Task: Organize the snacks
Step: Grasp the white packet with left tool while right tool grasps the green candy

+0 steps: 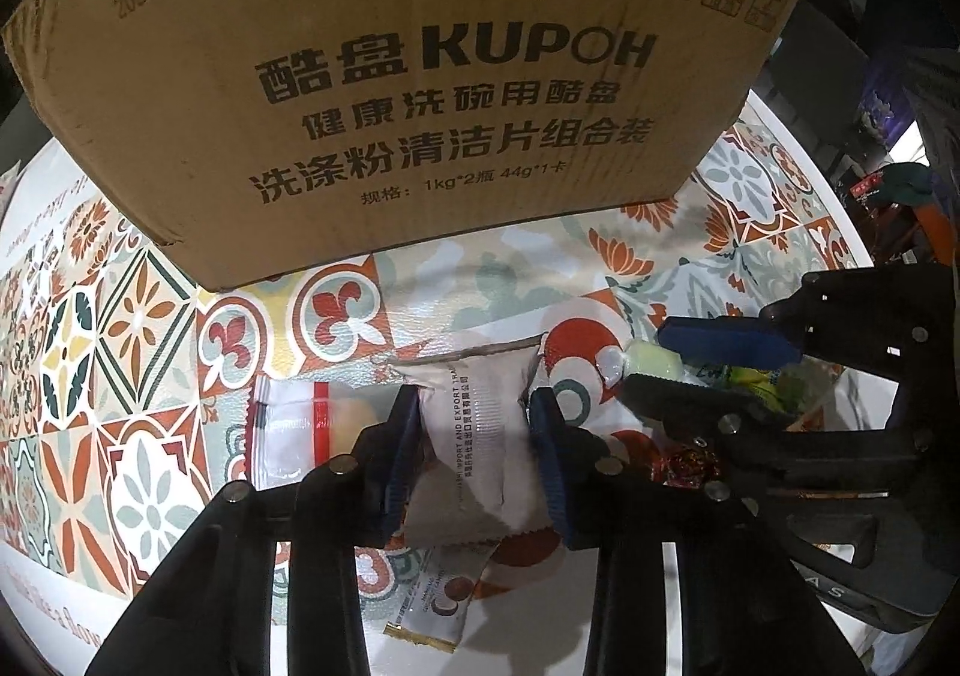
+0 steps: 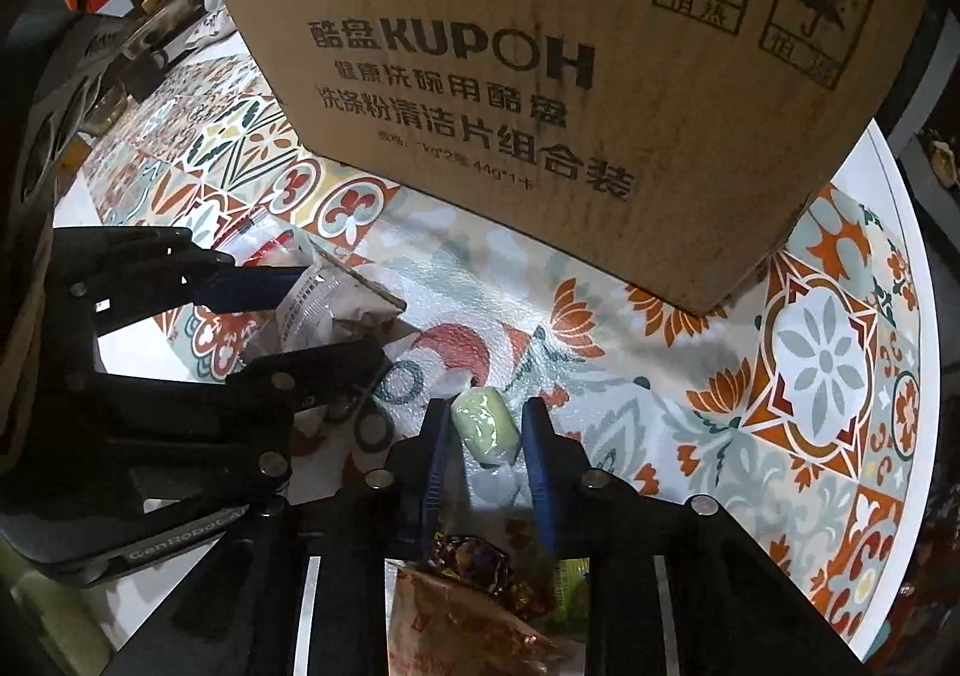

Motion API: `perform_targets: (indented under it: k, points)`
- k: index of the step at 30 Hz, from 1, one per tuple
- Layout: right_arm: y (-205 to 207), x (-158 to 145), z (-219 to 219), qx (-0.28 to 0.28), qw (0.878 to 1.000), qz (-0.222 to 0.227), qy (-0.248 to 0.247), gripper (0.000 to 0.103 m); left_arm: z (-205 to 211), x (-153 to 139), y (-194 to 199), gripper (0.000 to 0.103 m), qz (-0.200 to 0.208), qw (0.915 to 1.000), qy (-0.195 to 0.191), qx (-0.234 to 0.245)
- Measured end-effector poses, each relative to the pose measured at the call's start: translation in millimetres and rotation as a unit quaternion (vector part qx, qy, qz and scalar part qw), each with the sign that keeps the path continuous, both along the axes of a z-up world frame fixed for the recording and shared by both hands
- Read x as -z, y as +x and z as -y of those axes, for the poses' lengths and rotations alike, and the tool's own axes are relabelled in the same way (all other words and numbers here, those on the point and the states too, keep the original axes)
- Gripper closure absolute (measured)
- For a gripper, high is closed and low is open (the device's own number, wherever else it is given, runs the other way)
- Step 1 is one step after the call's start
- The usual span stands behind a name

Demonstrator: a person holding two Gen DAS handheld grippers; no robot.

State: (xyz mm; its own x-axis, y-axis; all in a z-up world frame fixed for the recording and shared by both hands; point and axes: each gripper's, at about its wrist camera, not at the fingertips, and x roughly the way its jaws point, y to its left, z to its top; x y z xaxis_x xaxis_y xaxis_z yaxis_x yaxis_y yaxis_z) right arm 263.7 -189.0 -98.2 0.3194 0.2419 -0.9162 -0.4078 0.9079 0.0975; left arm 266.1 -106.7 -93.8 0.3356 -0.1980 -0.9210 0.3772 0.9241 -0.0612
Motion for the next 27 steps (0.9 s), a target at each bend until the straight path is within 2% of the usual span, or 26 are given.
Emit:
perform_targets:
  k: [3,13,19,27]
  points:
    - [-0.6,-0.2,0.7,0.012,1.000,0.001,0.007,0.078,-3.7,0.9,-1.9,0.073,0.000,1.0000,-0.006,-0.004]
    - [-7.8,-13.4,12.5,0.061,0.998,0.016,0.020,0.078,-20.9,-4.4,-11.9,0.074,0.015,0.9994,-0.026,-0.017]
    - [-16.1,-28.9,14.5,0.074,0.996,0.030,0.030,0.078,-32.8,-22.0,-24.0,0.074,0.028,0.9985,-0.039,-0.025]
    - [-31.2,-61.9,12.7,0.091,0.993,0.067,0.042,0.078,-42.9,-68.8,-45.9,0.074,0.067,0.9954,-0.061,-0.033]
